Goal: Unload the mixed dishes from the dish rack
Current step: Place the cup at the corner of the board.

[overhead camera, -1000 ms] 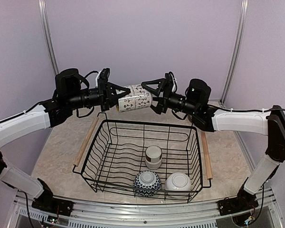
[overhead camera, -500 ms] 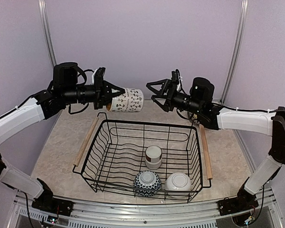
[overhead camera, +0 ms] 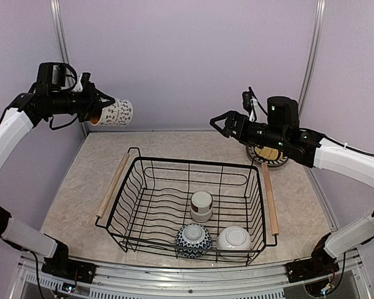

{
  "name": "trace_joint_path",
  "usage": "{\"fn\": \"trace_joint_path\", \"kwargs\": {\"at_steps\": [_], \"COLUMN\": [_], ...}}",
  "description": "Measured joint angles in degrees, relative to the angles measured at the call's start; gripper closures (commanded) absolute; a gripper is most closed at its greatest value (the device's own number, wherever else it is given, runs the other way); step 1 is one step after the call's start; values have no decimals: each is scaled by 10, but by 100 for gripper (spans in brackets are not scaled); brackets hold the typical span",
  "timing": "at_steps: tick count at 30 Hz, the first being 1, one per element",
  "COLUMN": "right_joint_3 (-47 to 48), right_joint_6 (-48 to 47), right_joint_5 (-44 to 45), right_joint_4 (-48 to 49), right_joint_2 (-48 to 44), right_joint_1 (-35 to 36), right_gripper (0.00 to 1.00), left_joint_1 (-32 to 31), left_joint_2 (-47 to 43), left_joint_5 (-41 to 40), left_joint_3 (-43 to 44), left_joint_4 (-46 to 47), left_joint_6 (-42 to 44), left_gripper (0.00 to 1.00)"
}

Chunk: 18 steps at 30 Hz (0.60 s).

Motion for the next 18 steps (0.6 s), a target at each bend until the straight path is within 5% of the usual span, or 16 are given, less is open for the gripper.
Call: {"fn": "trace_joint_path", "kwargs": {"at_steps": [10, 18], "right_joint_3": [0, 10], "right_joint_6": [-80, -120], "right_joint_5": [97, 122], "right_joint_4": [-96, -160], "right_joint_2": [-80, -72], "right_joint_1": [0, 0], "right_gripper": [0, 0], "left_joint_1": [72, 125], "left_joint_2": [98, 197], "left_joint_5": [-135, -190], "left_joint_3": [96, 99], "left_joint_4": [-173, -217], "left_joint_6": [109, 161], "left_gripper": [100, 100]}}
